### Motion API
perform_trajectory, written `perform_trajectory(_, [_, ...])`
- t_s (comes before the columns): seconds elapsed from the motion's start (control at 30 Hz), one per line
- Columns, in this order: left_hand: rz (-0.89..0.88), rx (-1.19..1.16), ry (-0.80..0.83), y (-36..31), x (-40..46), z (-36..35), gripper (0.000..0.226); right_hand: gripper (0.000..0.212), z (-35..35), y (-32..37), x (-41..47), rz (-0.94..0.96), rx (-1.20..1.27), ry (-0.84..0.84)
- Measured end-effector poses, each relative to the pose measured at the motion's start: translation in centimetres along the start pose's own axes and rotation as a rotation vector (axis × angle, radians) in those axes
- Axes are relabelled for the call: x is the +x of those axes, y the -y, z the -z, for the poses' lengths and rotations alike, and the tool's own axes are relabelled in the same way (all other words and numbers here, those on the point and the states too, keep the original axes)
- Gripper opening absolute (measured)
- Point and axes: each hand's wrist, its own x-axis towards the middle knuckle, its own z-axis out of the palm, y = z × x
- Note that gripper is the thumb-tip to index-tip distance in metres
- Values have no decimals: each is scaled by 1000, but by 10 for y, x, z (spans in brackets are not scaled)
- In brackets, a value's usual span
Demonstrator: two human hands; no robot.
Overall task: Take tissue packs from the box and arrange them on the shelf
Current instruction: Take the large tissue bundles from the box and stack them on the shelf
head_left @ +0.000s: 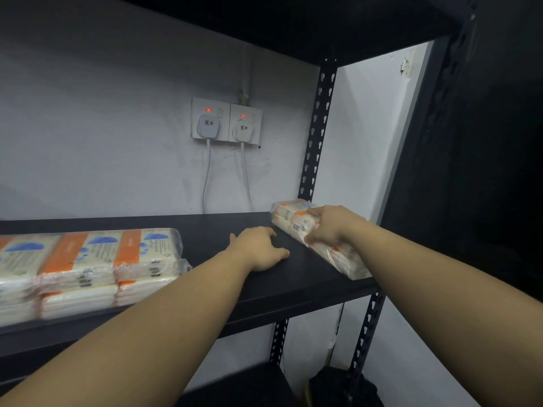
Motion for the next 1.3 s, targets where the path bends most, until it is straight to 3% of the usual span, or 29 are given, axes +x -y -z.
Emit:
perform_trajectory(0.33, [-8, -3, -11, 5, 9, -4, 66, 81, -6, -2, 27, -89, 56, -25])
perform_trajectory(0.67, [-8, 57, 64, -6, -10, 8, 56, 89, -1, -3, 26, -41, 57, -33])
perform_trajectory(0.8, [-36, 147, 128, -6, -26, 17, 63, 89, 3, 2, 25, -21, 77, -12])
perform_trajectory(1.0, [-57, 131, 95, 6, -45, 19, 72, 84, 0, 13, 28, 2, 75, -14])
perform_trajectory(1.2, [-45, 138, 61, 0, -63, 29, 75, 113, 7, 13, 15, 77, 72, -46])
perform_trajectory(1.3, [-94, 201, -3, -4, -78, 45, 72, 95, 17, 26, -9, 136, 52, -131])
